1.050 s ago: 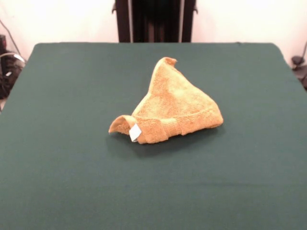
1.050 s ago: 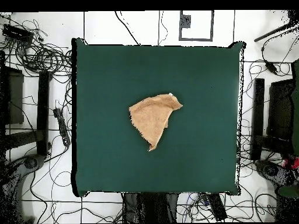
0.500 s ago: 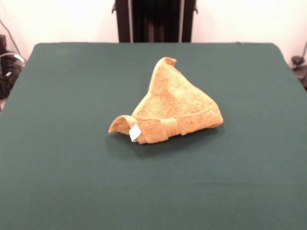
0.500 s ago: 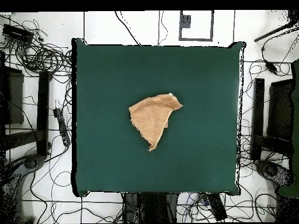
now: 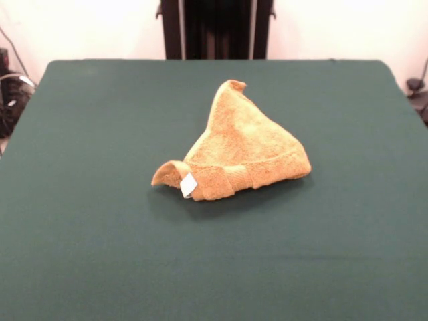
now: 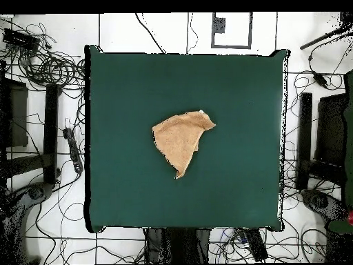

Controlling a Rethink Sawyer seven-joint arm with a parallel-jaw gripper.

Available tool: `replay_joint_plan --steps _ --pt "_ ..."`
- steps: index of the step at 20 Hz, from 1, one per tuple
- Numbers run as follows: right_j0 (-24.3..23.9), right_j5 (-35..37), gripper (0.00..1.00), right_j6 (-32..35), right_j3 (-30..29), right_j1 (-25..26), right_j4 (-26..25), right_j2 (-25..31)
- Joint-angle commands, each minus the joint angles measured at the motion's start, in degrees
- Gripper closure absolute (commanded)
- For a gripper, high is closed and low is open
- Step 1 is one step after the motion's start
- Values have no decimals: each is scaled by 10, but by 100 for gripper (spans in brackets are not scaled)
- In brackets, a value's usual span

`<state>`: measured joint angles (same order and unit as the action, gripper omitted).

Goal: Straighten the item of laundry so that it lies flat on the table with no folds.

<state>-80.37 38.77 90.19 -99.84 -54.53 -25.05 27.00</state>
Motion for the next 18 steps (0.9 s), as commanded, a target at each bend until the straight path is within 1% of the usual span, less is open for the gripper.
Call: replay_joint_plan --steps 1,3,5,7,10,15,18 --pt "26 48 0 -195 -87 0 -40 86" --pt "18 33 0 -193 -104 -9 -41 100" --pt "4 23 0 -219 -120 -11 -54 124" --pt "-10 14 0 -230 -135 -6 -58 147" --pt "-26 -2 0 -229 -157 3 -66 172" --pt "-29 -11 0 -193 -170 9 -79 184" --pt "-9 18 0 -170 -164 9 -88 167"
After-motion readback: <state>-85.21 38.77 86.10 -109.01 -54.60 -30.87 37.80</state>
